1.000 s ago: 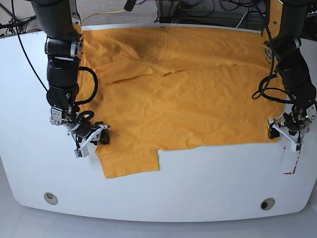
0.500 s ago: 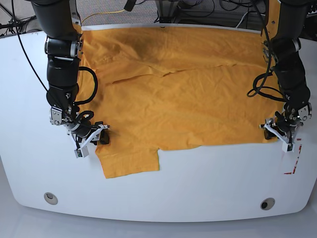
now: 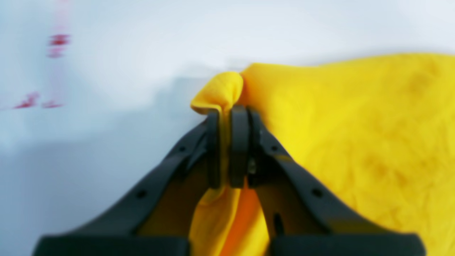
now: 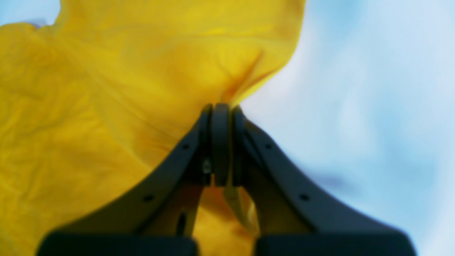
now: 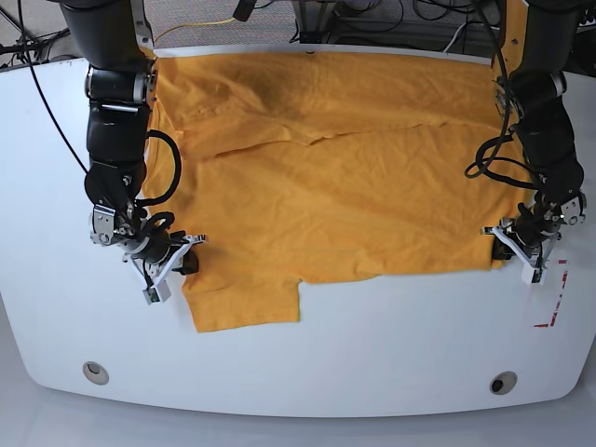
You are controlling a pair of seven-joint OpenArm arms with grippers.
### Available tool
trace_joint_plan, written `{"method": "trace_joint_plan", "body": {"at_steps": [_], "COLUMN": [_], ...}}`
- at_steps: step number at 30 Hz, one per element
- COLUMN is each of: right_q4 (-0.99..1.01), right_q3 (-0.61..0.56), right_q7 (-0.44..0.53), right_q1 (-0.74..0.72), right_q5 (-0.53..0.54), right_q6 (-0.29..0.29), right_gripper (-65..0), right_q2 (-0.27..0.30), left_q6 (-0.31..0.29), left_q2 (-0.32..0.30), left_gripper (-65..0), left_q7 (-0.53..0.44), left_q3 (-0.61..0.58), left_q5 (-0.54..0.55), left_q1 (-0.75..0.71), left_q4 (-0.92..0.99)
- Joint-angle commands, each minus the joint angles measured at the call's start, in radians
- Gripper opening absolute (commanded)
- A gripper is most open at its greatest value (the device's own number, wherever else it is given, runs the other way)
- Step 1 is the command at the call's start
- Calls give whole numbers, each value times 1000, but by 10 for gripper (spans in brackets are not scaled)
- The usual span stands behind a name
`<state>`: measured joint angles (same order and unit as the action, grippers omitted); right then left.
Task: Fold the T-shirt properly
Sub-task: 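Lift the hem with both grippers and fold it over toward the collar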
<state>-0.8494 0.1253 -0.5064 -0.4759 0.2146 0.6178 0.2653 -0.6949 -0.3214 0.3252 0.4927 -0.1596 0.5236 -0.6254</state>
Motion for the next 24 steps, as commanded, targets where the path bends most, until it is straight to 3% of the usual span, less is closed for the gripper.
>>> {"method": "trace_joint_plan", "body": {"at_steps": [1, 7, 15, 21, 24], "right_q4": [-120, -362, -667, -851, -939], "right_q3": [6, 7, 133, 175, 182], "right_q7": [-22, -140, -309, -387, -406], "right_q1": [-13, 58, 188, 294, 359], "right_q5": [21, 19, 21, 22, 22], "right_q6": [6, 4, 7, 7, 7], "right_gripper": [-650, -650, -650, -650, -650], "right_q2": [18, 21, 13, 10, 10], "left_q6": [-3, -3, -3, -3, -3], "left_q2": [-15, -14, -9, 26, 28], "left_gripper": [-650, -650, -650, -650, -650], "left_q7": [-24, 33, 117, 137, 202], "left_q3": [5, 5, 42, 106, 114], "left_q5": [15, 15, 16, 13, 15], "left_q1": [26, -47, -141, -198, -250], "left_q4": [-103, -268, -475, -574, -661]}}
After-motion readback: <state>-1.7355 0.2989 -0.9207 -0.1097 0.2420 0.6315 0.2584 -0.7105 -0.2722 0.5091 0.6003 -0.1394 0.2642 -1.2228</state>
